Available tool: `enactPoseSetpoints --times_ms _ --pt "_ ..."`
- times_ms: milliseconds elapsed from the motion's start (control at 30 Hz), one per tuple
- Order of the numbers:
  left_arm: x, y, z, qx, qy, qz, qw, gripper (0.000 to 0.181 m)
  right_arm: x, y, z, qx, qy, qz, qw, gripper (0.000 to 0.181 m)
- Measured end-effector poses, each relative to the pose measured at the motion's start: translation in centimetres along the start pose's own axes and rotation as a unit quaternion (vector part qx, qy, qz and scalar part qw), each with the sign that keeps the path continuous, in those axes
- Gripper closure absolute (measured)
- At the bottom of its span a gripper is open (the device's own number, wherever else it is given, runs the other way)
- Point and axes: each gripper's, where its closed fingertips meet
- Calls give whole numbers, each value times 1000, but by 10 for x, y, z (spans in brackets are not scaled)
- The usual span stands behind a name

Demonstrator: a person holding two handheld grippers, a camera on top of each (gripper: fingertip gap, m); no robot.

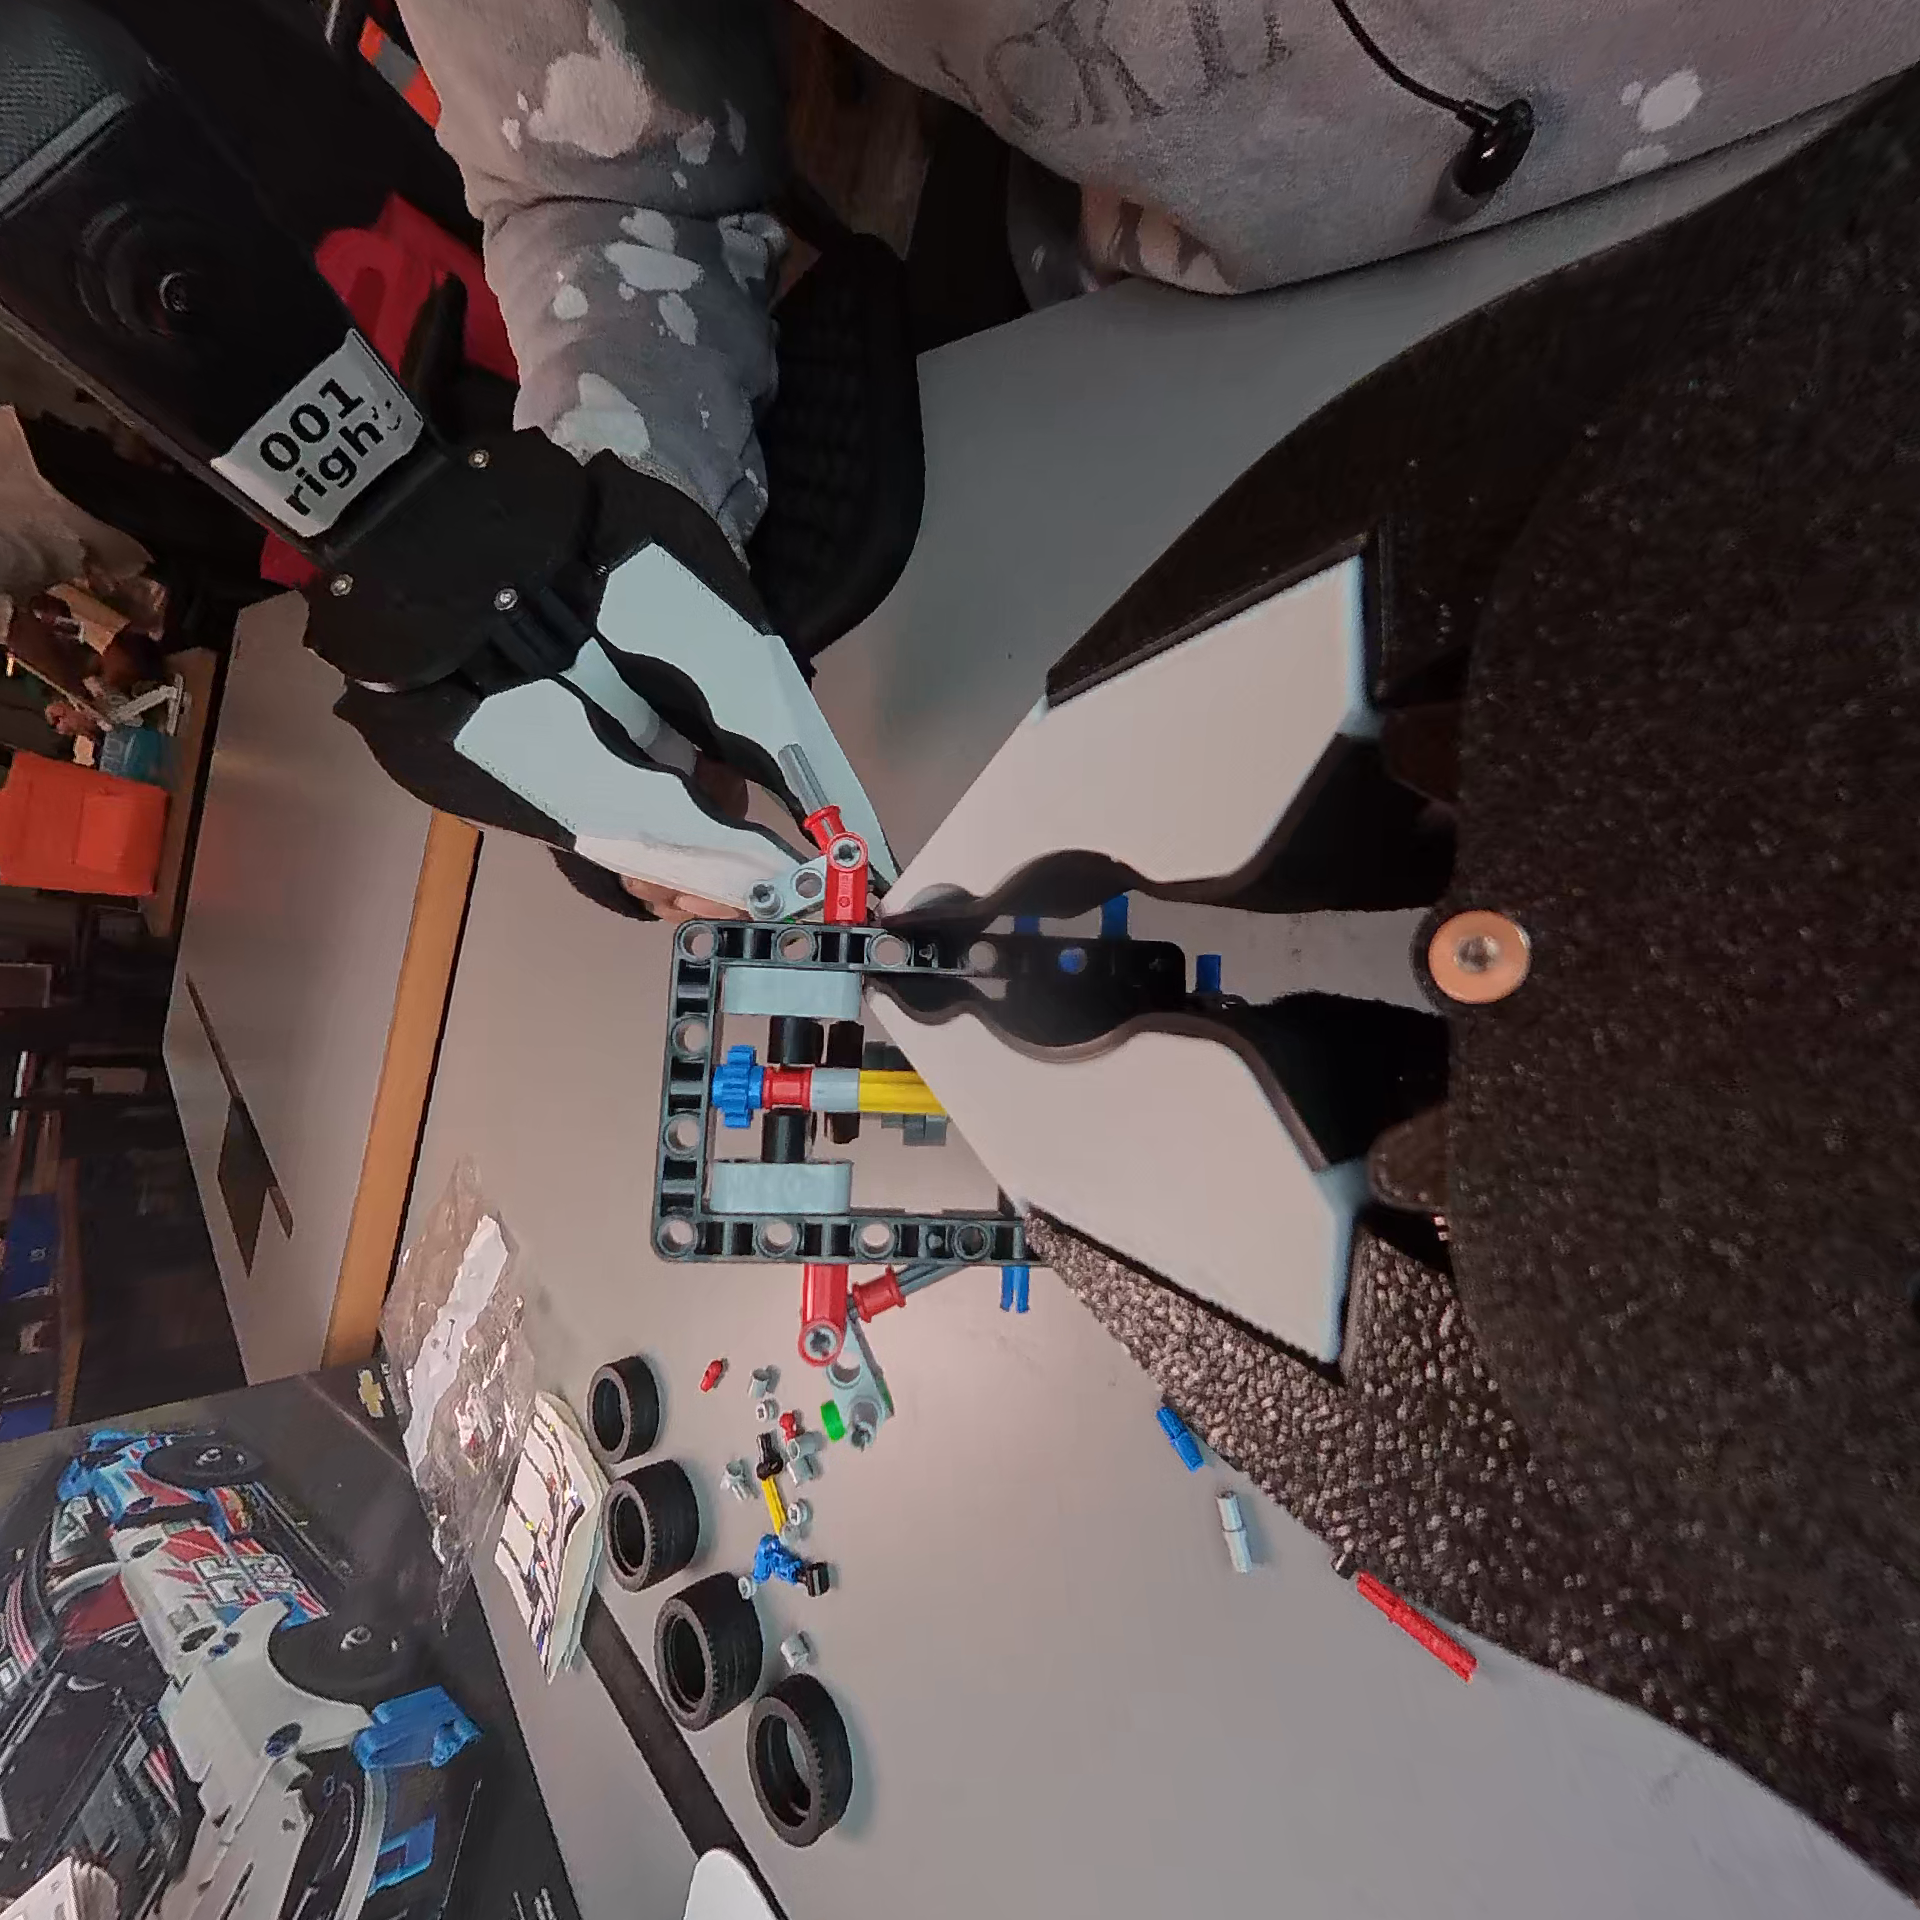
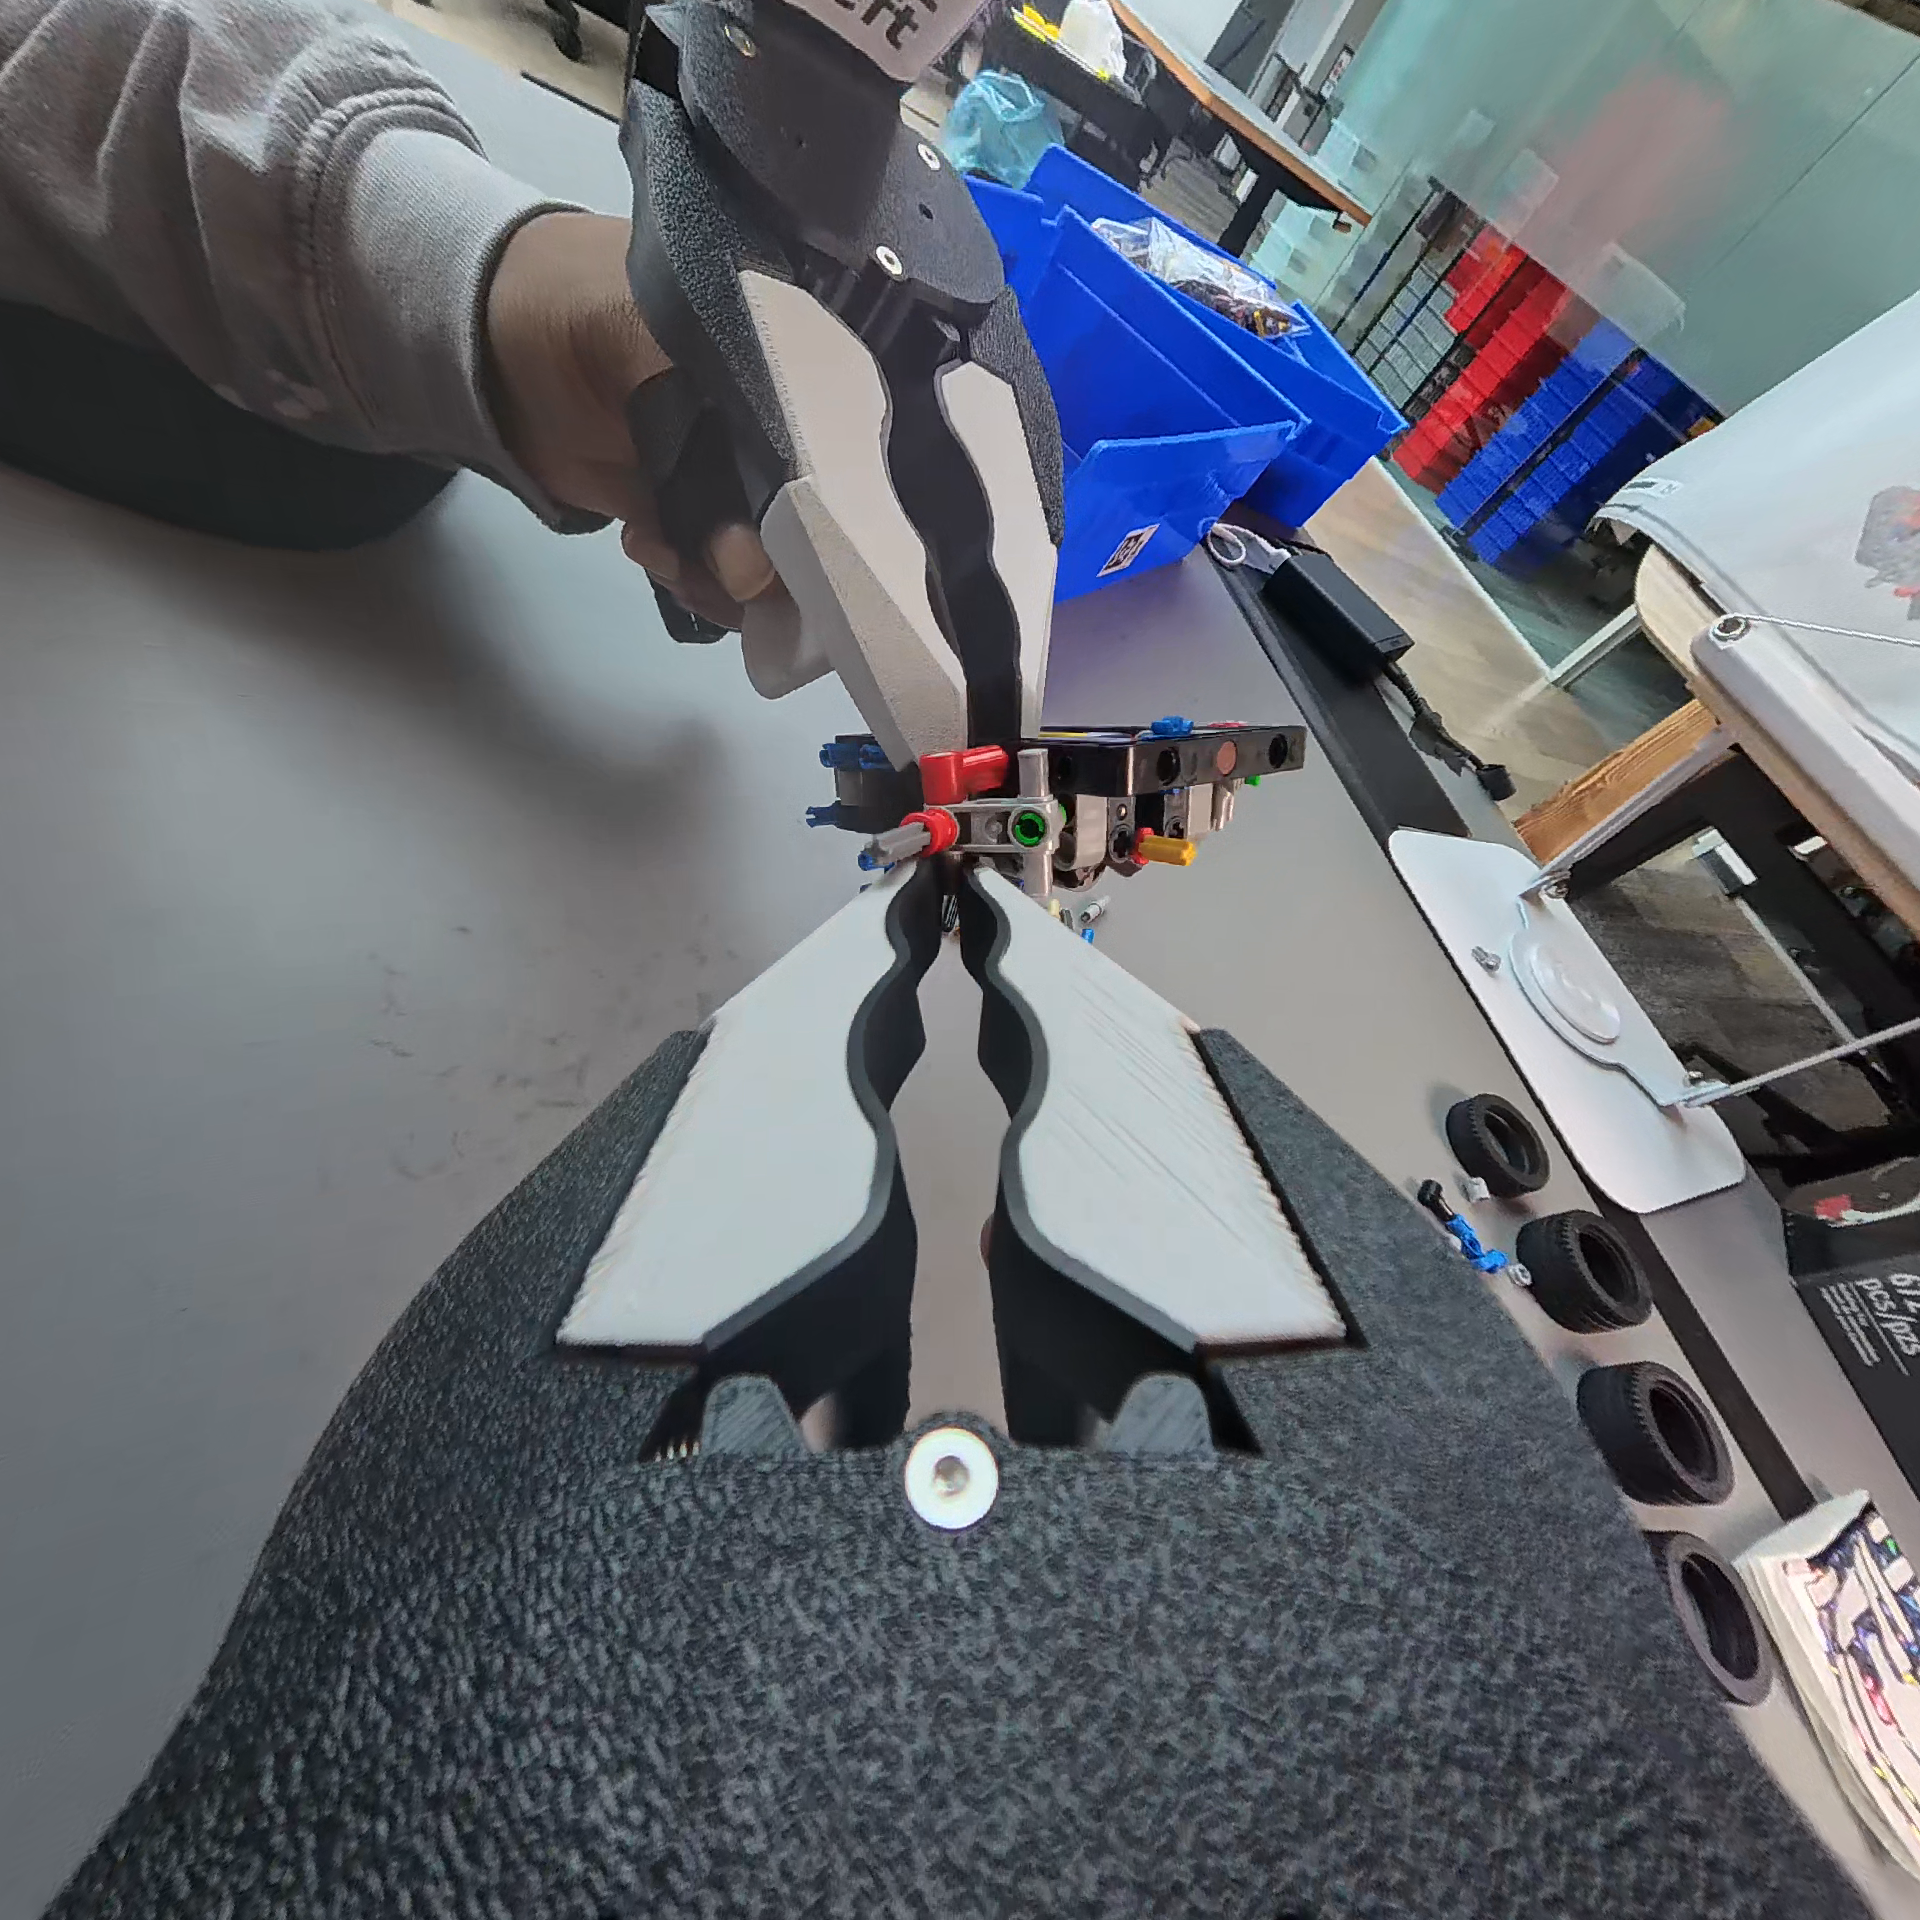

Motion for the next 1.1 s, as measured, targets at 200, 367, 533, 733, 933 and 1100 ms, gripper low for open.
enactPoseSetpoints --times_ms 200,367,533,733,933,1100 --pt "-2 5 2 -15 -19 17 1000 175 -1 8 1 2 -15 24 1000 177" --pt "-9 -45 -36 105 -21 1 994 178 -9 95 5 -155 -38 59 985 181" --pt "-3 -23 -20 55 -26 40 997 174 32 19 -5 -41 15 57 997 181" --pt "-15 -32 -29 77 -23 19 997 174 31 21 -11 -38 28 49 998 181" --pt "-14 -29 -26 77 -16 15 997 174 27 15 -13 -13 25 66 997 181" --pt "-7 -30 -27 97 2 17 995 174 11 -14 -18 91 -72 193 974 149"
Point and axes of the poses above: each gripper's, where its closed fingertips meet, z out along the fingers, y out of its underside, x = y × z across the jaws, and after that the axes turned 2 degrees about -x, right-handed
